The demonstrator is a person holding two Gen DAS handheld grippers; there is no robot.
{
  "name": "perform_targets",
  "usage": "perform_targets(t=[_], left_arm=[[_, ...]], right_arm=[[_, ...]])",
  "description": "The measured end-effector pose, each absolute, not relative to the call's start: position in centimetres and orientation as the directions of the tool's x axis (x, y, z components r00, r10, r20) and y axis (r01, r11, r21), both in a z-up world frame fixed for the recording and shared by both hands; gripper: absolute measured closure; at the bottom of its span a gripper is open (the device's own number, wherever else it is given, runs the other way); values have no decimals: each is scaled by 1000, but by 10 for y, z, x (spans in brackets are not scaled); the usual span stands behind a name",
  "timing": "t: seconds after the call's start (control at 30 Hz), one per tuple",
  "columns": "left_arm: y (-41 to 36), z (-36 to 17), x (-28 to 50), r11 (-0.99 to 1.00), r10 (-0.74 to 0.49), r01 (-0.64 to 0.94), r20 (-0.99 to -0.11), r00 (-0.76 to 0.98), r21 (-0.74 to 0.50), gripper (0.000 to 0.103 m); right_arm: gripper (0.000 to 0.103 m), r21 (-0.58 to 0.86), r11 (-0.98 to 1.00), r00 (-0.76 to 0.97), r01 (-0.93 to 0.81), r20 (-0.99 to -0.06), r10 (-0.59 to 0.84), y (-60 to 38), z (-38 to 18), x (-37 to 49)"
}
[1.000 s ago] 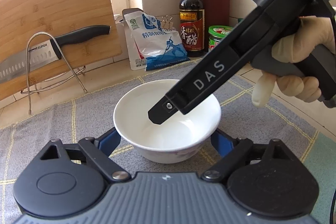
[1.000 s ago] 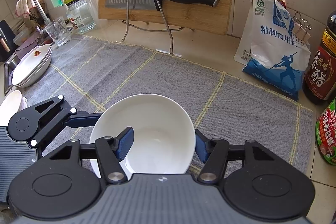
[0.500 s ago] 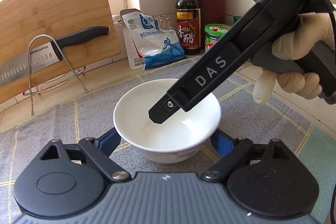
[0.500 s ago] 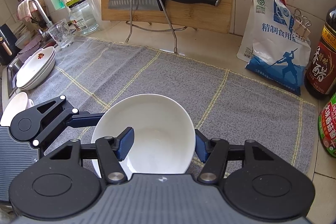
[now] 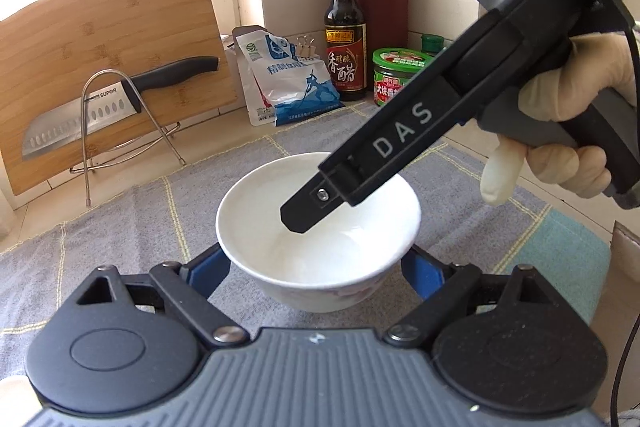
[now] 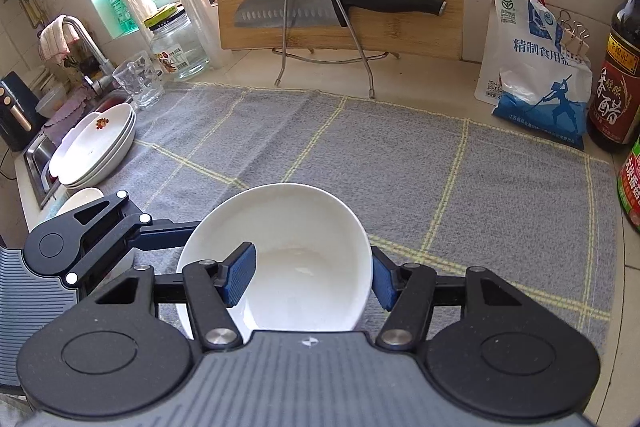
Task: Organize plates and bowls
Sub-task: 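Lift the white bowl with the right tool and carry it to the bowl stack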
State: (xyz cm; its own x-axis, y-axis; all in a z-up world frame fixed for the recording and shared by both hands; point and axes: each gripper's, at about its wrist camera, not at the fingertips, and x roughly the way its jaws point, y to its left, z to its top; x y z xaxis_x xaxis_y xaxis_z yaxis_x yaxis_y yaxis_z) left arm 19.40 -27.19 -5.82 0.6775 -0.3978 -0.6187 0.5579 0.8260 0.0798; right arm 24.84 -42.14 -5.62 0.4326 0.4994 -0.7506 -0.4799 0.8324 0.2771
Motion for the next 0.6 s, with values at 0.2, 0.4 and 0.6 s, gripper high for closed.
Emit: perform_targets(t=[0.2, 0.4, 0.6], left_arm=[[-244, -43, 173, 817, -407, 569, -610, 680, 89, 11], [-218, -30, 154, 818, -411, 568, -600, 687, 89, 11], [-189, -21, 136, 827, -405, 555, -591, 698, 88, 11]], right_arm=[[37, 283, 833, 447, -475, -737, 506, -398, -41, 225], [37, 289, 832, 462, -473, -723, 514, -371, -28, 205], [37, 280, 825, 461, -490, -720, 519, -338, -19, 189]])
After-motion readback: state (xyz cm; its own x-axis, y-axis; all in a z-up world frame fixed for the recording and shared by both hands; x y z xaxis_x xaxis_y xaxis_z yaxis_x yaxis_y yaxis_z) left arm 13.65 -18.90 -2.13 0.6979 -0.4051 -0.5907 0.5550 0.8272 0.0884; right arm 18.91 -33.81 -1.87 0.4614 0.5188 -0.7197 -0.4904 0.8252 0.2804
